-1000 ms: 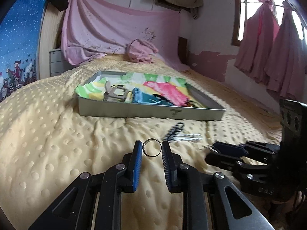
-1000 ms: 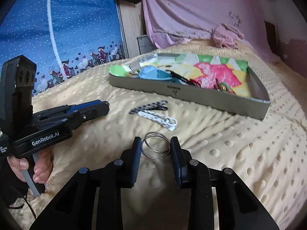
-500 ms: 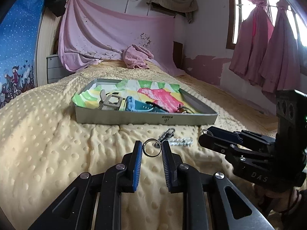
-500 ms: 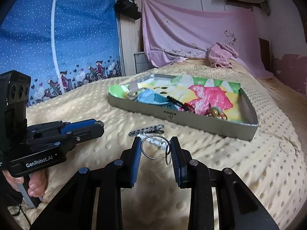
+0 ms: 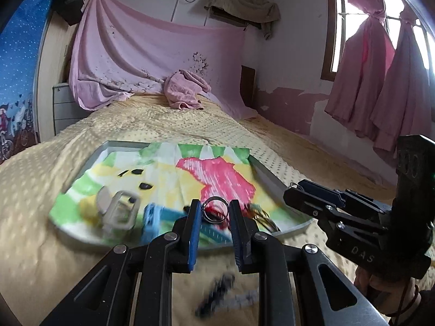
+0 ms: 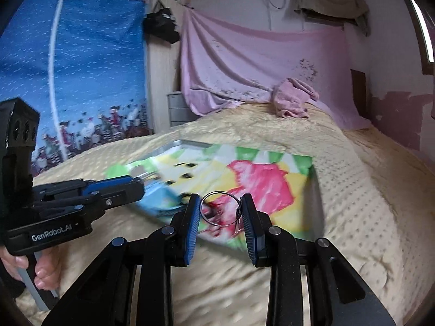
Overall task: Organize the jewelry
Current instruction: 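Carry the silver ring with the left tool while the right tool carries the hoops into the tray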
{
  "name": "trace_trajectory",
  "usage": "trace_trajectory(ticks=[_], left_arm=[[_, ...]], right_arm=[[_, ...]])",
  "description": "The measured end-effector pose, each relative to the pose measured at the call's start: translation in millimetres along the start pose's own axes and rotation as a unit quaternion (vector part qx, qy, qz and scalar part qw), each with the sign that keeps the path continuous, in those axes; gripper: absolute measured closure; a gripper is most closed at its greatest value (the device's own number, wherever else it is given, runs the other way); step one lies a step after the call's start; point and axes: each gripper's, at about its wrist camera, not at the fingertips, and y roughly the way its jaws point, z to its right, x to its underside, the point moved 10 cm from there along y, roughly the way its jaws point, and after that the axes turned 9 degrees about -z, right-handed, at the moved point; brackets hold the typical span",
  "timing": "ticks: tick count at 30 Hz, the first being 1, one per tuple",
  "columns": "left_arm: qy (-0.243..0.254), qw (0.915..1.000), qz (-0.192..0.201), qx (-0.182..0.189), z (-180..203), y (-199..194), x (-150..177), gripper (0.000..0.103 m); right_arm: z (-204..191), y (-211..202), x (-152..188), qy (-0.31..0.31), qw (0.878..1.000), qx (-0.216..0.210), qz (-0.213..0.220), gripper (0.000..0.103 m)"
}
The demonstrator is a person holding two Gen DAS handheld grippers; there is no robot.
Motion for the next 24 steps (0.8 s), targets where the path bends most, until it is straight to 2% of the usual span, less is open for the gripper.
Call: trace_trajectory(ticks=[3, 7, 13, 19, 24], left_arm=[[0.002, 0.9999, -0.012, 0.004, 2.4, 20.7, -7.6, 0.083], [0.008, 0.9988, -0.048, 0.003, 5.9, 48.6, -6.4, 0.083], [0.001, 0.9947, -0.103, -0.001, 6.8, 73.9, 5.6, 0.083], [-0.007, 0.9935, -0.114, 0.003, 3.6, 75.3, 9.3, 0.083], [-0.017, 0.993, -0.116, 0.011, 2.3, 74.8, 10.6, 0.083]], right_arm=[[24.3, 20.0, -2.8, 0.03, 0.999, 0.01, -0.017, 0.076], [47.7, 44.4, 3.3, 0.059, 0.997, 0.02, -0.04, 0.076], [56.6, 64.8, 22.0, 0.082, 0.993, 0.022, -0.078, 0.076], [56.7, 79.4, 37.1, 0.085, 0.99, 0.026, -0.113, 0.075], [55.7, 83.8, 40.9, 0.091, 0.988, 0.021, -0.121, 0.075]])
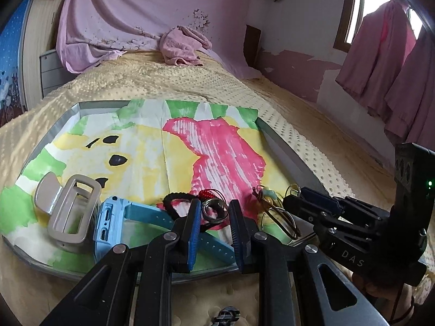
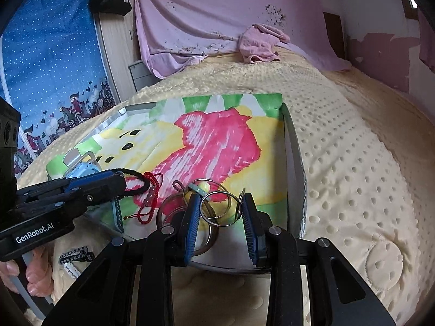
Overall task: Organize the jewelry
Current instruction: 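Carry the silver ring with the left tool while the right tool carries the hoops into the tray, then open both tools over the tray and lift them away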
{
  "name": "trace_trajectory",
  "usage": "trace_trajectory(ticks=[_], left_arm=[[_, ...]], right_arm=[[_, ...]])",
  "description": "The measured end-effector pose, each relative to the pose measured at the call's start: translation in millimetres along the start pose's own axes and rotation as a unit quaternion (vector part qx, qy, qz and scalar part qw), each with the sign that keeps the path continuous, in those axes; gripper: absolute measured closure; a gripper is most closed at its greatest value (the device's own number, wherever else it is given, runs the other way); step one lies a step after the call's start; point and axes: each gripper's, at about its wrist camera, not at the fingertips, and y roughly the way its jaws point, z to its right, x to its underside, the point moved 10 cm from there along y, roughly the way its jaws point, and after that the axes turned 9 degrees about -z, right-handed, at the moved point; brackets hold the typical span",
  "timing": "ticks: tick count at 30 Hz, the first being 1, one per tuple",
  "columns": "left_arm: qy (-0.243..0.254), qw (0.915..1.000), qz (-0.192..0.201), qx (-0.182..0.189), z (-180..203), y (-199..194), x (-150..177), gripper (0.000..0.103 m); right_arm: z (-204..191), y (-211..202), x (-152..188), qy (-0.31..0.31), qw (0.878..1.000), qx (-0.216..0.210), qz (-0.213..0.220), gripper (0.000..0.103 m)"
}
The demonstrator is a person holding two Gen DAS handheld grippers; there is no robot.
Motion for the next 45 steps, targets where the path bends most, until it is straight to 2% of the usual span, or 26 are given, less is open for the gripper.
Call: trace_trajectory(ticks=[7, 12, 16, 18, 21, 23, 26, 29, 35, 37, 45], left_arm=[[-0.003, 0.9999, 0.007, 0.013, 1.5, -4.1, 0.8, 0.073], [-0.014, 0.9989, 0.045, 0.007, -0.9, -22.8, 1.3, 0.07], [-0.024, 0.9963, 0.083, -0.005, -7.4, -44.0, 0.6, 0.045], [-0.025, 0.994, 0.105, -0.013, -9.3, -57.2, 0.1, 0.044], [-0.023, 0.9916, 0.125, -0.025, -10.6, -72.0, 1.3, 0.042], [-0.023, 0.9883, 0.145, -0.039, -13.3, -85.0, 2.9, 0.024], [-0.027, 0.9812, 0.182, -0.059, -18.6, -106.6, 6.8, 0.014], [-0.036, 0.9738, 0.211, -0.076, -25.6, -128.5, 13.2, 0.001], [-0.028, 0.966, 0.238, -0.098, -35.1, -162.3, 31.7, 0.0], [-0.028, 0.9644, 0.242, -0.102, -39.3, -169.7, 39.4, 0.0], [-0.025, 0.9658, 0.227, -0.124, -52.3, -176.8, 71.0, 0.0]], right_arm=[[-0.6, -1.9, -0.2, 0.001, 1.0, -0.007, 0.003, 0.072], [4.7, -13.5, 0.1, 0.01, 1.0, -0.005, 0.022, 0.063], [9.5, -35.2, -3.3, 0.018, 0.998, 0.001, 0.066, 0.061], [9.9, -48.1, -4.0, 0.016, 0.996, 0.005, 0.088, 0.06], [7.5, -69.8, -4.1, 0.009, 0.992, 0.012, 0.125, 0.053], [3.7, -85.0, -3.6, 0.003, 0.988, 0.016, 0.152, 0.049], [-3.1, -113.6, -0.1, 0.001, 0.981, 0.016, 0.192, 0.044], [-10.9, -137.7, 3.6, -0.002, 0.974, 0.015, 0.227, 0.033], [-32.3, -166.6, 11.3, -0.02, 0.966, 0.016, 0.259, 0.027], [-38.7, -173.3, 17.6, -0.025, 0.964, 0.016, 0.263, 0.013], [-58.8, -177.1, 40.7, -0.042, 0.968, -0.003, 0.248, 0.01]])
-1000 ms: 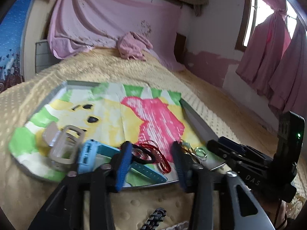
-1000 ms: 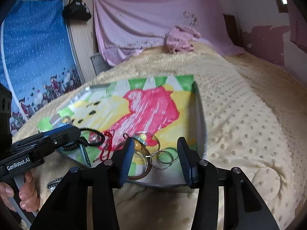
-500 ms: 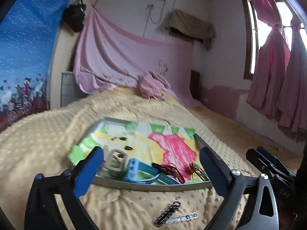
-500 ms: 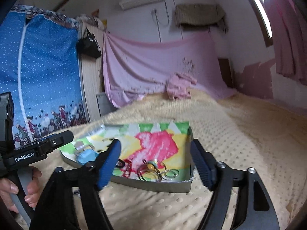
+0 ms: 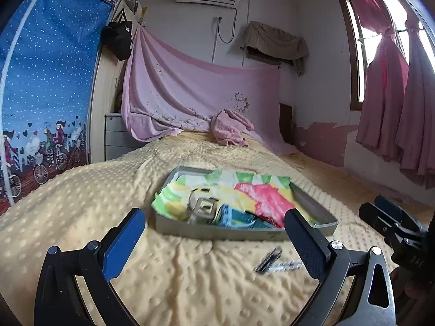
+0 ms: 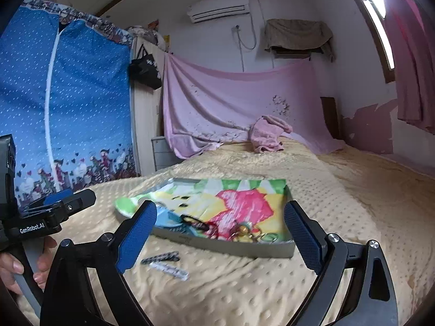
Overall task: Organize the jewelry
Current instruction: 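Open both tools over the tray and lift them away, then grasp the black keychain with the left tool while the right tool grasps the white keychain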
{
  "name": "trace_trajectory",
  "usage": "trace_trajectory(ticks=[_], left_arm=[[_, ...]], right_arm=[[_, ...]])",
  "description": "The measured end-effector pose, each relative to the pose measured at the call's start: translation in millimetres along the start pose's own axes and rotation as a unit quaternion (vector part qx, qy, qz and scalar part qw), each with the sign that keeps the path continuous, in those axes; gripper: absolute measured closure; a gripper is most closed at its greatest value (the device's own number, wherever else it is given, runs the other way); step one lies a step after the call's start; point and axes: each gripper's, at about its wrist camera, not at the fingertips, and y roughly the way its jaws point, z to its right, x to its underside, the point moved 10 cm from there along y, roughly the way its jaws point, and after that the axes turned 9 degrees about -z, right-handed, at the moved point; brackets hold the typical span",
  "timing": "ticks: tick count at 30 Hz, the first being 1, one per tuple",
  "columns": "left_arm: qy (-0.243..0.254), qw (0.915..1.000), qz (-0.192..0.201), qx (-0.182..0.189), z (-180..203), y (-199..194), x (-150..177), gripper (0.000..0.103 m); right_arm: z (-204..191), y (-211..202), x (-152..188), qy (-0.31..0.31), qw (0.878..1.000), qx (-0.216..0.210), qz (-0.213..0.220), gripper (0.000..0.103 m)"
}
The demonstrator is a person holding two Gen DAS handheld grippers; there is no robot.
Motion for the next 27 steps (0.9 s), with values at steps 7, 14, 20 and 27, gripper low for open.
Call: trace_trajectory(ticks=[7, 14, 20, 27], left_arm=[[-0.006, 0.9998, -0.014, -0.013, -8.9, -5.9, 20.9, 0.0], [-0.015, 0.9984, -0.054, 0.002, -11.9, 8.4, 30.8, 0.0], [-0.01, 0.9939, -0.108, 0.019, -9.1, 28.7, 46.0, 0.0], [0.019, 0.9899, -0.135, 0.042, 6.1, 39.7, 55.1, 0.006]], right_arm=[[-15.1, 2.2, 17.4, -0.02, 1.0, -0.012, -0.018, 0.009], [-18.9, 20.6, 33.1, -0.029, 0.997, -0.018, -0.065, 0.009], [-10.8, 43.2, 51.8, -0.017, 0.993, -0.027, -0.115, 0.009], [-16.5, 58.0, 67.5, -0.028, 0.988, -0.038, -0.147, 0.012]])
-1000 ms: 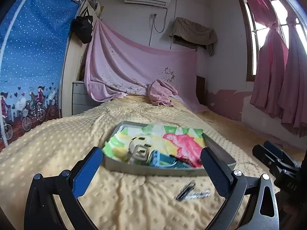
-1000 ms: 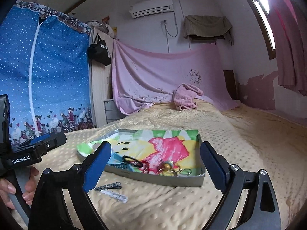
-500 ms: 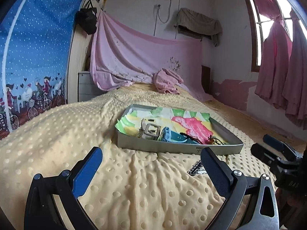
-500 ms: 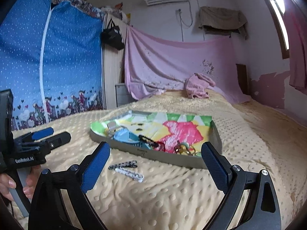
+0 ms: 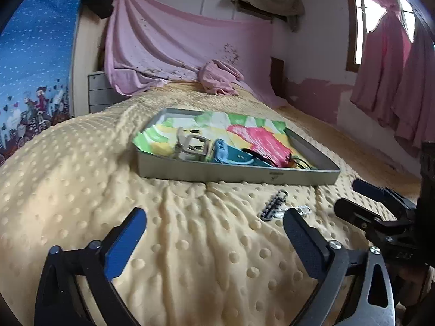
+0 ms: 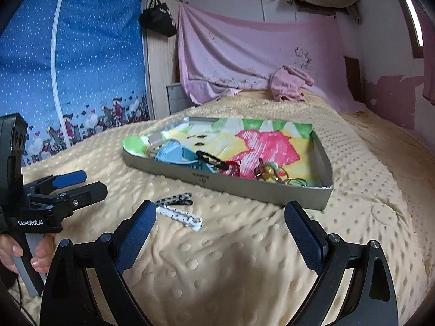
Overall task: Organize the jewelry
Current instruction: 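Grasp the black keychain with the left tool while the right tool grasps the white keychain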
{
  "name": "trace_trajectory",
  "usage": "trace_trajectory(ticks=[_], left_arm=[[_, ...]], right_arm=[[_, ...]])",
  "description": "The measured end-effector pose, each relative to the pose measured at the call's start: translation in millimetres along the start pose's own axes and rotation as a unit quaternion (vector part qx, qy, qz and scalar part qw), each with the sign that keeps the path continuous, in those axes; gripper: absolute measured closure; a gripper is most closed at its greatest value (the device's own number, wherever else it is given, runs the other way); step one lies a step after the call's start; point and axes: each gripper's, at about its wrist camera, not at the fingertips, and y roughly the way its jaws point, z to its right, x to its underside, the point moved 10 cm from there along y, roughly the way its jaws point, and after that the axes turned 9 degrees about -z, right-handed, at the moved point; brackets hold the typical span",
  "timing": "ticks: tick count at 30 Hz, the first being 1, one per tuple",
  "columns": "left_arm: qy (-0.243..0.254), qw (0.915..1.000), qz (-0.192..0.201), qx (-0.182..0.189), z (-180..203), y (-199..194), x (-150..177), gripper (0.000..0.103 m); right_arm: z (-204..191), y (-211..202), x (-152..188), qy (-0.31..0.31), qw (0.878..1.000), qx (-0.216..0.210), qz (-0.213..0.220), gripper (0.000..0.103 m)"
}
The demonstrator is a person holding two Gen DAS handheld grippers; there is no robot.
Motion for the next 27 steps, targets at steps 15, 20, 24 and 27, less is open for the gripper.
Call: trace_trajectory(ticks=[15, 20, 24, 27], left_arm=[[0.036, 0.9964, -0.061, 0.047, 21.6, 31.2, 9.8, 0.037], [0.04, 0.9957, -0.064, 0.054, 23.9, 34.5, 9.7, 0.037], [0.043, 0.9954, -0.064, 0.056, 25.2, 35.6, 8.9, 0.037], [0.05, 0.9951, -0.064, 0.057, 28.8, 36.8, 8.4, 0.037]], right_arm=[[-22.8, 44.0, 16.5, -0.061, 0.994, -0.028, -0.084, 0.05], [-28.4, 49.1, 13.4, -0.078, 0.992, -0.049, -0.088, 0.055], [-34.0, 53.4, 14.5, -0.09, 0.989, -0.069, -0.098, 0.064], [-38.5, 54.4, 15.3, -0.098, 0.987, -0.079, -0.102, 0.069]])
